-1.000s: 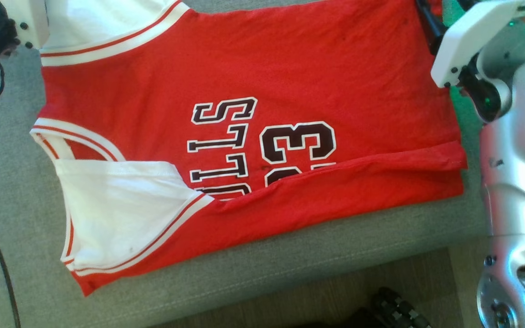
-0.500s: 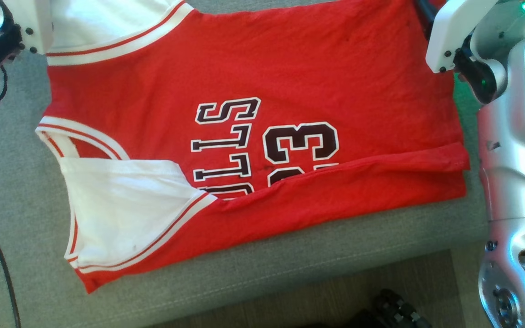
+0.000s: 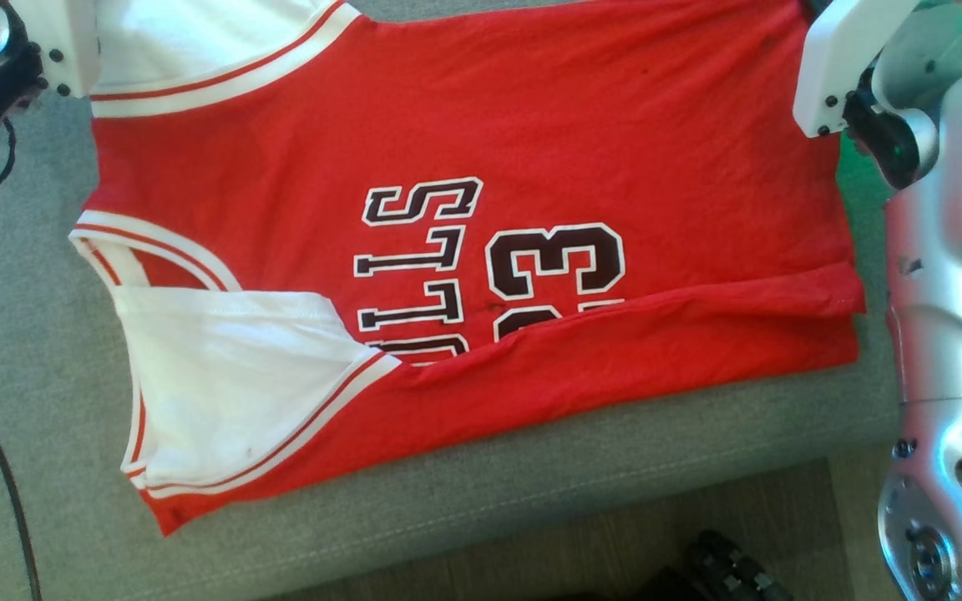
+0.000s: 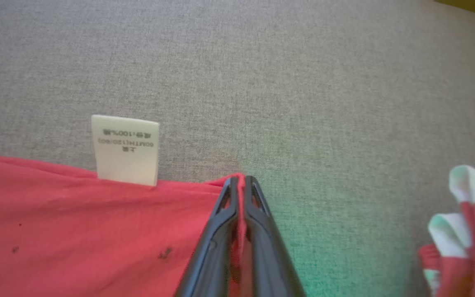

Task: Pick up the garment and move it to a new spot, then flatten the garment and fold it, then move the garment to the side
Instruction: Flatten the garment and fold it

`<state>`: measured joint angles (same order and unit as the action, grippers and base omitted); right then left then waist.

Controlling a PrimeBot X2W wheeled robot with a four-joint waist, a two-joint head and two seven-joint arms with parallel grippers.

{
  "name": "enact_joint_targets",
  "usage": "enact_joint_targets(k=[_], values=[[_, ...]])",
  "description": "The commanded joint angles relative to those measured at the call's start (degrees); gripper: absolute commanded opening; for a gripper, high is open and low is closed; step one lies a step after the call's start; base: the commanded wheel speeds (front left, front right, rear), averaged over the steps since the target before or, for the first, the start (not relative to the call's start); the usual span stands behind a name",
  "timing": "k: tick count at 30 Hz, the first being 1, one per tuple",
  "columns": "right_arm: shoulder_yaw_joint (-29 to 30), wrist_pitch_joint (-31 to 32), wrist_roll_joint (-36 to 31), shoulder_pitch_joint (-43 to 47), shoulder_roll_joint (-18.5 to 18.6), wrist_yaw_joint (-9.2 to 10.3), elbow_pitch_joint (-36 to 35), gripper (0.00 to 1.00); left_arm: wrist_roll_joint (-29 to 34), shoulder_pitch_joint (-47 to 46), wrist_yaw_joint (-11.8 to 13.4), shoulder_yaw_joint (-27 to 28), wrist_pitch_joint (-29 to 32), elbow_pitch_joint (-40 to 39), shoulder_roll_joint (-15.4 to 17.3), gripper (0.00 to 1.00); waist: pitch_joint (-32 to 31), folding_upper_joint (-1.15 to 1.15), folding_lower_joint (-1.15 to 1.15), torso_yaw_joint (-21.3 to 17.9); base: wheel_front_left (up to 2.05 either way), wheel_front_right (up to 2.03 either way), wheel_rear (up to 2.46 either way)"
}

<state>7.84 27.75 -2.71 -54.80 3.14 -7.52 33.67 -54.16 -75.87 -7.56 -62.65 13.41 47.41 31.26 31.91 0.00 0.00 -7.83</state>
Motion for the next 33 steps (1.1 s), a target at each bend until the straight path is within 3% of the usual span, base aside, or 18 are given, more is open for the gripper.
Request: enact_joint_targets(k=[1, 8, 14, 21, 29, 33], values=[[-0.13, 0.2, -0.57, -0.78, -0.26, 0.03, -2.54, 0.0, -0.29, -4.13, 0.08, 1.54, -0.86, -0.37, 2.19, 0.0, 0.01, 0.0, 0.0, 0.02, 0.0, 0.0, 0.0], [2.14, -4.84, 0.29, -2.22, -0.26, 0.03, -4.24, 0.0, 0.1, -5.97, 0.08, 0.81, -5.76, -0.31, 2.43, 0.0, -0.01, 0.0, 0.0, 0.64, 0.0, 0.0, 0.0], [3.73, -11.36, 1.74, -4.85, -0.26, 0.03, -1.29, 0.0, 1.12, -7.97, 0.08, 1.69, -13.86, 1.49, 1.71, 0.0, -0.7, 0.0, 0.0, 1.89, 0.0, 0.0, 0.0], [5.29, -15.7, -0.96, -4.49, -0.26, 0.03, 0.73, 0.0, 0.68, -6.96, 0.08, 1.63, -22.99, -0.76, 1.45, 0.0, -2.16, 0.0, 0.0, 3.75, 0.0, 0.0, 0.0], [5.74, -17.61, 0.51, 2.4, -0.26, 0.03, -3.34, 0.0, -2.57, 0.23, 0.14, 1.51, -26.54, -10.15, 6.33, 0.0, -5.32, 0.0, 0.0, 5.8, 0.0, 0.0, 0.0], [5.93, -17.33, 0.98, 7.59, -0.26, 0.03, -7.37, 0.0, -3.41, 5.45, 2.09, 2.38, -27.54, -17.02, 9.14, 0.0, -7.15, 0.0, 0.0, 6.84, 0.0, 0.0, 0.0]])
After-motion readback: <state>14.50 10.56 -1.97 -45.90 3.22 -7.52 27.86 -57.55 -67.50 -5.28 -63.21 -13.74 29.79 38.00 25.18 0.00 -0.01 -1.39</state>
